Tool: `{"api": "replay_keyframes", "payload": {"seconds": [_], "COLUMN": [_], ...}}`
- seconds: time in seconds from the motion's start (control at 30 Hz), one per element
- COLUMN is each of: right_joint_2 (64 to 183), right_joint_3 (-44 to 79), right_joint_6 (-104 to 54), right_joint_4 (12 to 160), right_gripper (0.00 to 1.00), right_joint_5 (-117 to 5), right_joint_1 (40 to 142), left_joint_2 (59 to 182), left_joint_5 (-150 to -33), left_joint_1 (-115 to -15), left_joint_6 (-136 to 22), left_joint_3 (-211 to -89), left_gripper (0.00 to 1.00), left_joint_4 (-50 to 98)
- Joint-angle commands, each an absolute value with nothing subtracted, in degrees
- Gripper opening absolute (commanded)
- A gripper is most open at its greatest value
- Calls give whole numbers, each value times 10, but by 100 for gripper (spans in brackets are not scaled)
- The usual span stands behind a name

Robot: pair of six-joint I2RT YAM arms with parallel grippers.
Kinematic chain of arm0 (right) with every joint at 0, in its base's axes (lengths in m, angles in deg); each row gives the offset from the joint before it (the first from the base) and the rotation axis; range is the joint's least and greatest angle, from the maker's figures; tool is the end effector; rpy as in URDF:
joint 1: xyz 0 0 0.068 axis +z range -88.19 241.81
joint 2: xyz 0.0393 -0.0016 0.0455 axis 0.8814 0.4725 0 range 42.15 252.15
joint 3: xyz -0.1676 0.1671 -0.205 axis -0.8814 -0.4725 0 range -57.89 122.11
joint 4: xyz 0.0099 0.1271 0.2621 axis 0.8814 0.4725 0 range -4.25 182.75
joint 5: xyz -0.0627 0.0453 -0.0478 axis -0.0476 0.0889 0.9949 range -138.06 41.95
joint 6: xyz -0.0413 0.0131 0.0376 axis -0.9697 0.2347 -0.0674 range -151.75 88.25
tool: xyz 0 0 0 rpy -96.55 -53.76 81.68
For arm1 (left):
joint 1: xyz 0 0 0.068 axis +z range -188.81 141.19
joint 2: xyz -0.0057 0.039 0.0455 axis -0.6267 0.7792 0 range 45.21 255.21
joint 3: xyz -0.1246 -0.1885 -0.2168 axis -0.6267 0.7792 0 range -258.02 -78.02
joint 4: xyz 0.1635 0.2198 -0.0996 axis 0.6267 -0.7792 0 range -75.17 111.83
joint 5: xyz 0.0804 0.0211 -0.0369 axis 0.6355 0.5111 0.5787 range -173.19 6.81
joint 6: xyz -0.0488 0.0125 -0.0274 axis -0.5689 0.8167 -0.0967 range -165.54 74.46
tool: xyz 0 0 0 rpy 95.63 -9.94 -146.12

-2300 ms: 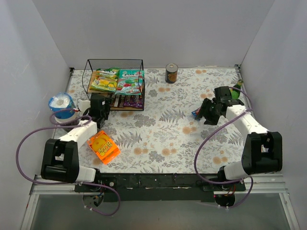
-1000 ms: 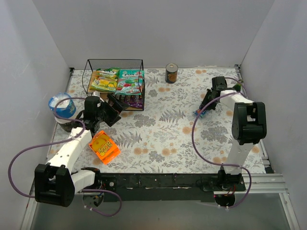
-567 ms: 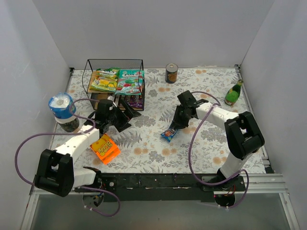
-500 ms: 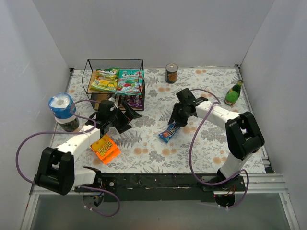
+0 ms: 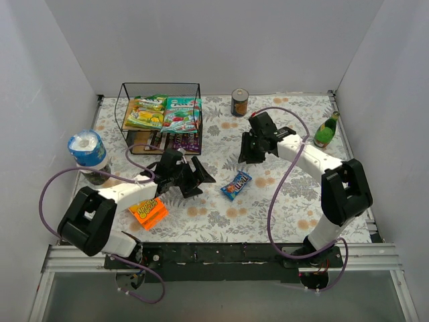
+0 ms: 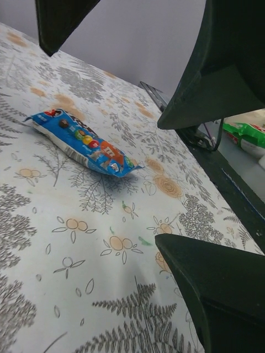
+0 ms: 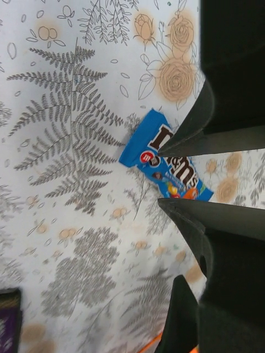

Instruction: Place and organize the candy bags onto the shelf

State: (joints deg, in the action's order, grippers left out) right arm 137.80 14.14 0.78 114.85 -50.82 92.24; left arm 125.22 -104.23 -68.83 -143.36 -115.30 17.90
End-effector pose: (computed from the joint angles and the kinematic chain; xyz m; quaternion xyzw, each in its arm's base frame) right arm 0.3414 0.2028 0.2704 0.0096 0.9472 0.1864 0.2605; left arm 0.2419 -0.1567 0.1892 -0.4537 0.7960 -0.4006 0.0072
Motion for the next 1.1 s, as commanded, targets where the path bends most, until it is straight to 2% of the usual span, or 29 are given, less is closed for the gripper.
{"api": "replay_keyframes", "payload": {"seconds": [0.0,0.07,0.23,0.37,0.53,0.73,1.07], "right_joint_2": [1391,1394,1409,1422,1439,1445,1423], "right_joint_3": [107,97,88,72,53,26,21], "right_joint_6": [-85,-101,-115,-116,-112,-63,-8], "right_joint_4": [1147,1138,1129,1123,1112,1103,1133], "right_gripper": [45,45,35,34,35,35,35], "right_joint_5": [-526,-539,-555,-556,-558,-544,-544], "right_joint_1": [921,922,921,921,921,921,922], "left_joint_2": [1287,1301,1342,1376,1406,1407,1402], "left_joint_5": [-1053,-1053,-1029,-1015,-988,-971,-938], "left_joint_1": [-730,-740,-770,-782,-799,-799,-800], "left_joint_6": [-1438,-1447,-1479,-1495,-1527,-1558,-1560], "left_joint_3": [-1159,-1155,-1157,-1176,-1184,-1168,-1171], "left_gripper": [74,73,69,66,53,46,41], "left_joint_4": [233,261,302,321,313,314,312]}}
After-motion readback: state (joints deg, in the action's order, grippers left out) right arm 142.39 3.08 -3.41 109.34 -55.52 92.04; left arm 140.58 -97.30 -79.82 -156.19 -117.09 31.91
